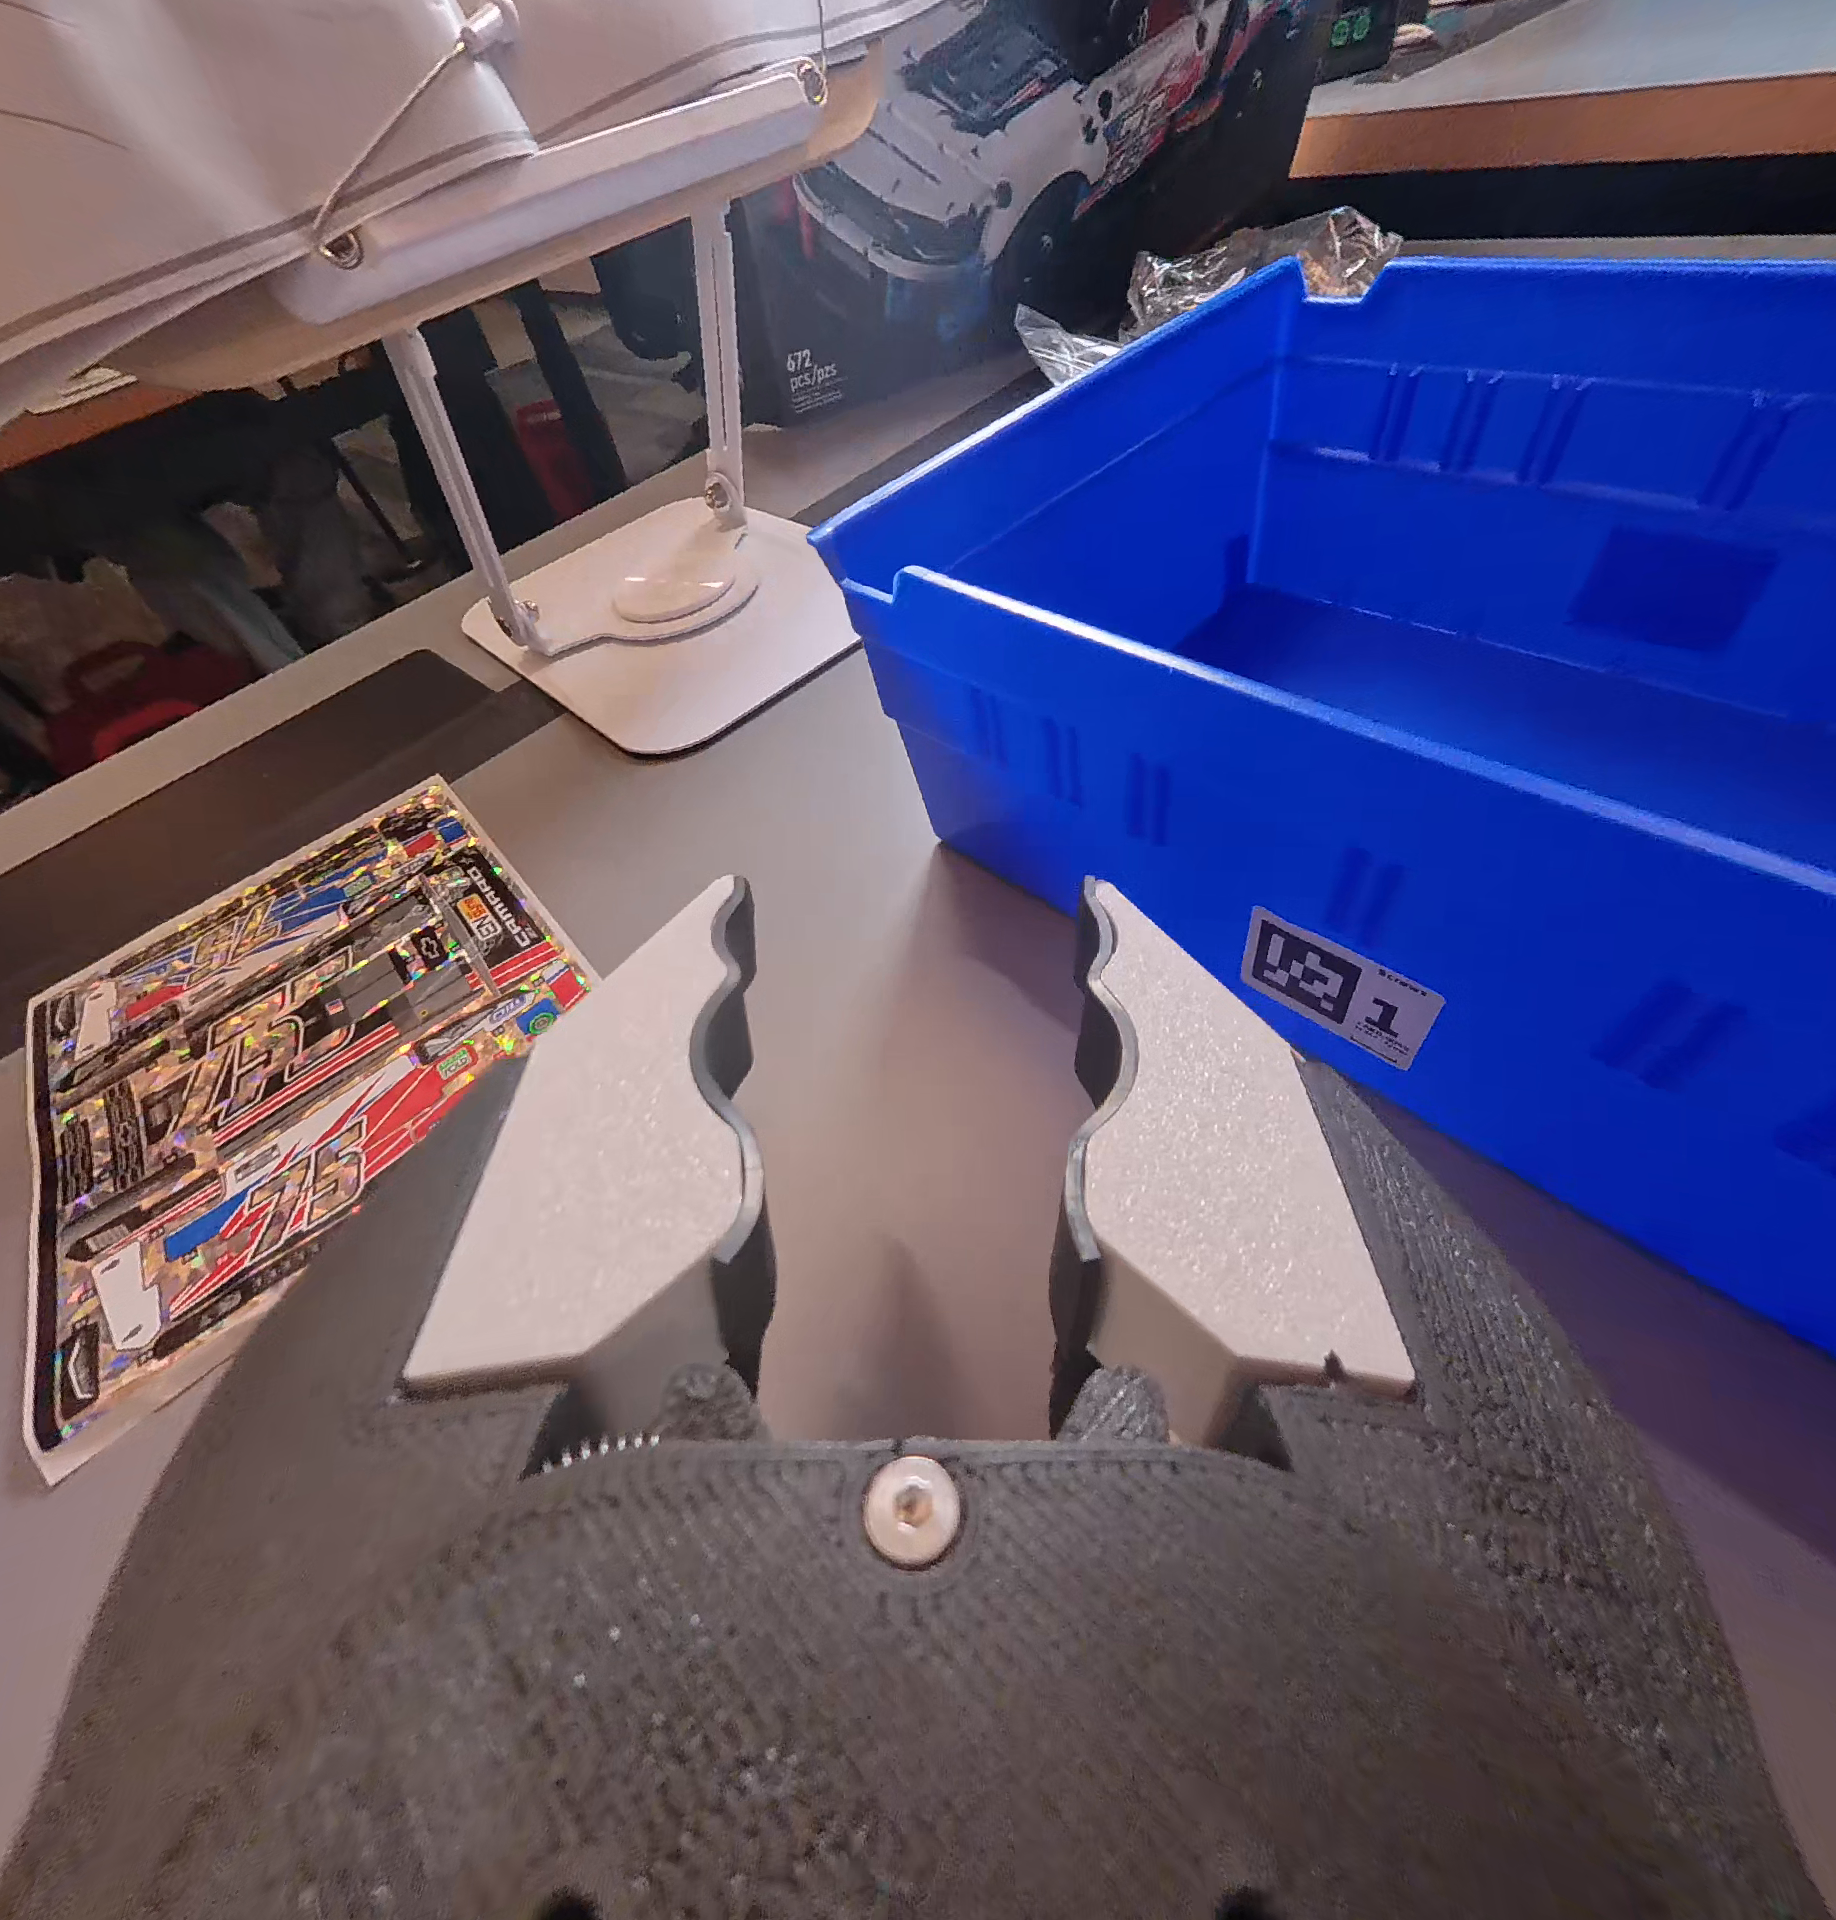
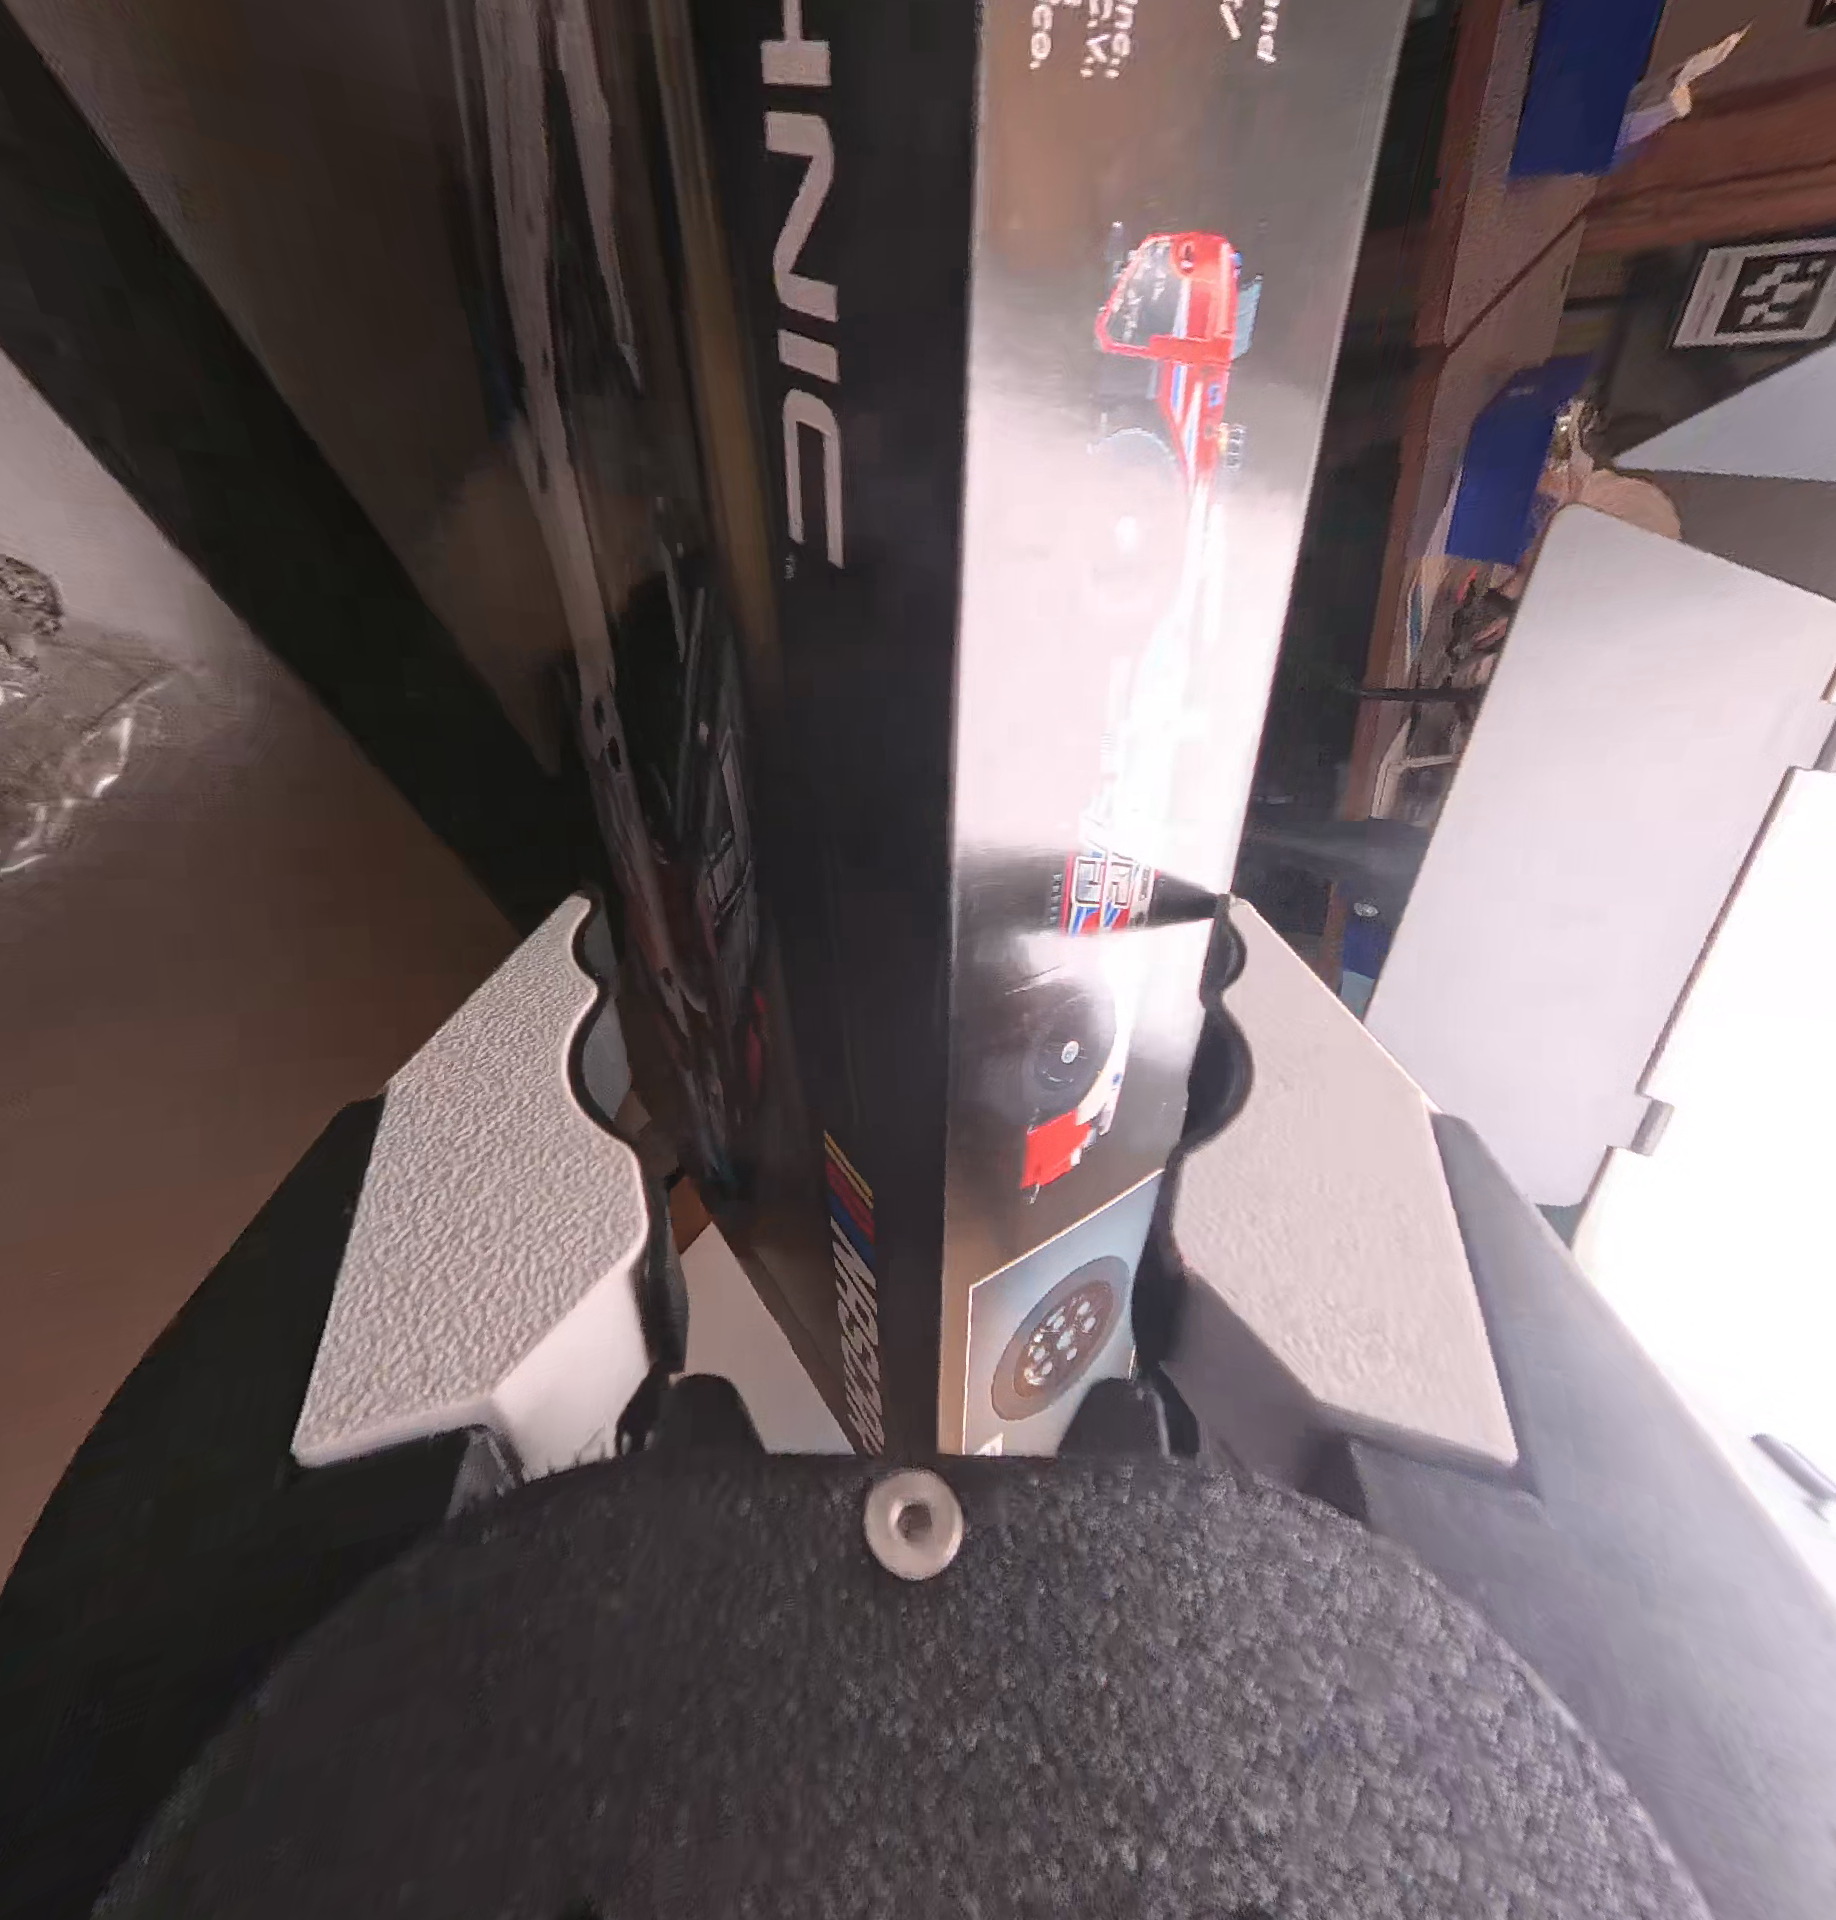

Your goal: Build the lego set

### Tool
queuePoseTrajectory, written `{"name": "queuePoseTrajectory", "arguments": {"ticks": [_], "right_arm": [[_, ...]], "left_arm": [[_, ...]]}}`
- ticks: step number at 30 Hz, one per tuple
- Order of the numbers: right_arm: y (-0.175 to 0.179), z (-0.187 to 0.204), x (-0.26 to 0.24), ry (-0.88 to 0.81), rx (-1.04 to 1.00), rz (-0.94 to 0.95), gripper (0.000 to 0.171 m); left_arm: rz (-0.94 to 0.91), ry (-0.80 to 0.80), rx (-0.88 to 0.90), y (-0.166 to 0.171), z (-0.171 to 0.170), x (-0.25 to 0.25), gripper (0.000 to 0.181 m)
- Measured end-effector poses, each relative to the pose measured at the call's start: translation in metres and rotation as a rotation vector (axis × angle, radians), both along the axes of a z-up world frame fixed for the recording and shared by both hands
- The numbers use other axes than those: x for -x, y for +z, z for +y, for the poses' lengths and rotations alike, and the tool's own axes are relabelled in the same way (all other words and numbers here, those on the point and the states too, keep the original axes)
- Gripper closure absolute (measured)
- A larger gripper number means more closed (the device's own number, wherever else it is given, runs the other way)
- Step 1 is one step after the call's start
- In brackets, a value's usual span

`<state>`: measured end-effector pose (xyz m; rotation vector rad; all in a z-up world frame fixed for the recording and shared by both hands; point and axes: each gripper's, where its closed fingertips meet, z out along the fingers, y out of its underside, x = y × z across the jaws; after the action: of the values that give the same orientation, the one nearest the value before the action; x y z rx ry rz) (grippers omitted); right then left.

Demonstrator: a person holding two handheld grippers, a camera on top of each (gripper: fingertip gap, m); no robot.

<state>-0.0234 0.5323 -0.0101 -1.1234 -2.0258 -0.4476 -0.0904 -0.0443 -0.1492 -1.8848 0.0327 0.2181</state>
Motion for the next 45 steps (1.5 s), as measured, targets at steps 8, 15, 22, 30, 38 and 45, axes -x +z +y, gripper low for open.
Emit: {"name": "queuePoseTrajectory", "arguments": {"ticks": [8,15,22,30,38,45], "right_arm": [[-0.004,0.056,0.027,-0.075,-0.029,-0.083,0.061],[-0.009,0.072,0.034,-0.065,-0.012,-0.086,0.053],[0.025,0.017,0.016,0.012,0.068,0.215,0.054],[-0.044,-0.19,-0.073,0.061,0.854,0.623,0.081],[-0.104,-0.305,-0.128,0.0,1.041,0.971,0.127],[-0.101,-0.307,-0.128,0.011,0.888,1.098,0.171]], "left_arm": [[-0.019,0.009,0.028,-0.012,0.005,0.007,0.123],[-0.017,0.03,0.019,-0.013,0.005,0.011,0.124],[-0.022,0.021,-0.011,-0.004,0.007,0.009,0.125],[-0.027,0.082,-0.079,0.027,-0.006,0.015,0.133],[-0.115,0.19,-0.079,0.032,-0.028,0.039,0.141],[-0.146,0.448,-0.027,0.011,-0.07,0.103,0.181]]}}
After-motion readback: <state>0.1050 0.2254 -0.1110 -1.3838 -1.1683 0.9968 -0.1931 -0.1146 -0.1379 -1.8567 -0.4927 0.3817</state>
